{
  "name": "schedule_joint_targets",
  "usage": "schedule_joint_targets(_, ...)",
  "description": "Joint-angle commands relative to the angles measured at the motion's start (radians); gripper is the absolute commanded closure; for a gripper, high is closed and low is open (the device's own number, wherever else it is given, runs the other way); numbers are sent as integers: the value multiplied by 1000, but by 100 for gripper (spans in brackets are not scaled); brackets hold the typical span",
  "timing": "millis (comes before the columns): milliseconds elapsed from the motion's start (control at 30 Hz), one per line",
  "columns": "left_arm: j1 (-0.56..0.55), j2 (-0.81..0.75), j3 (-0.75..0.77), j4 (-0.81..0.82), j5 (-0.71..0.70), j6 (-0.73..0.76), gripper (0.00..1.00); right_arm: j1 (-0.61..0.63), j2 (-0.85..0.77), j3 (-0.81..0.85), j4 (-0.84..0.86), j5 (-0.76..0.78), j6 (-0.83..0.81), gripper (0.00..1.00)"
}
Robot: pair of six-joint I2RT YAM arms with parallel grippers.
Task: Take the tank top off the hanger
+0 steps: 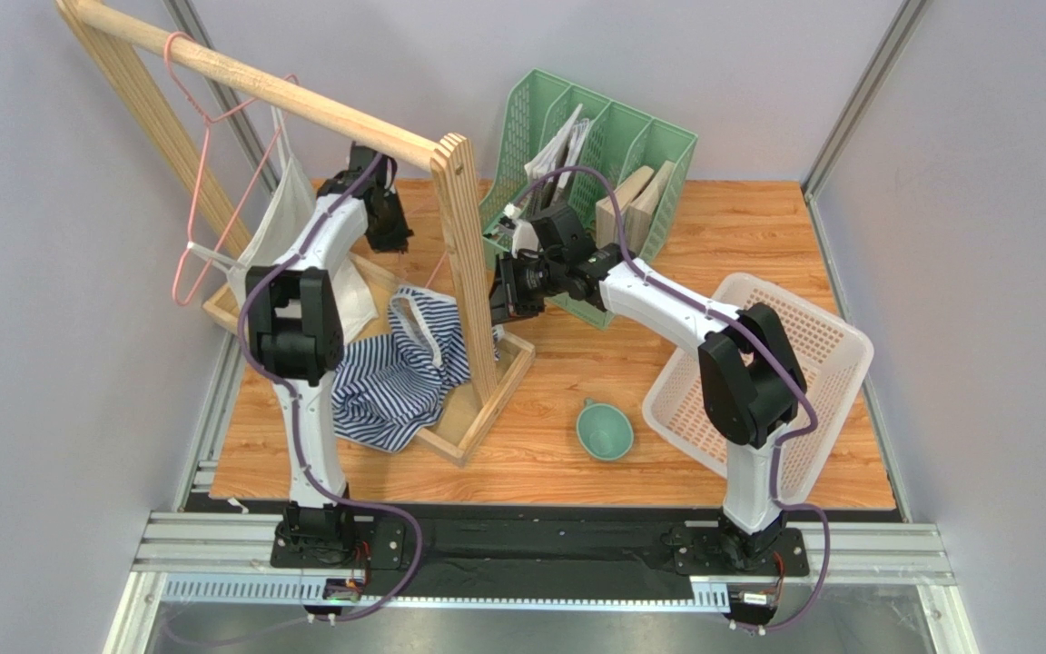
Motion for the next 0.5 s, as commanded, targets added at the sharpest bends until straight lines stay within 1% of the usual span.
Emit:
schedule_joint_targets(0,2,-233,-37,30,-18,16,100,-4,8,13,36,-2,4,89)
schedule_joint_targets(33,2,-254,-48,32,-18,16,100,-4,8,13,33,-5,4,88)
schedule_joint_targets(133,2,-336,-102,38,-77,8,100,-3,-3,10,28,-8,1,88)
schedule_joint_targets(267,0,-457,-233,93,-139,-27,100,-1,-36,-5,16,-13,-4,89)
schedule_joint_targets(300,-3,-499,-260,136,-172,-40,100,-1,-50,-14,20,-15,-4,90)
schedule_joint_targets(367,-3,-532,-319,176,-197,-55,100,2,-85,-42,30,-24,3,91)
schedule_joint_targets(400,-4,-553,-336,211,-240,-67,100,4,-96,-52,39,-27,6,91)
schedule_joint_targets(467,-4,-567,-367,257,-252,-75,100,4,-121,-69,42,-21,10,91)
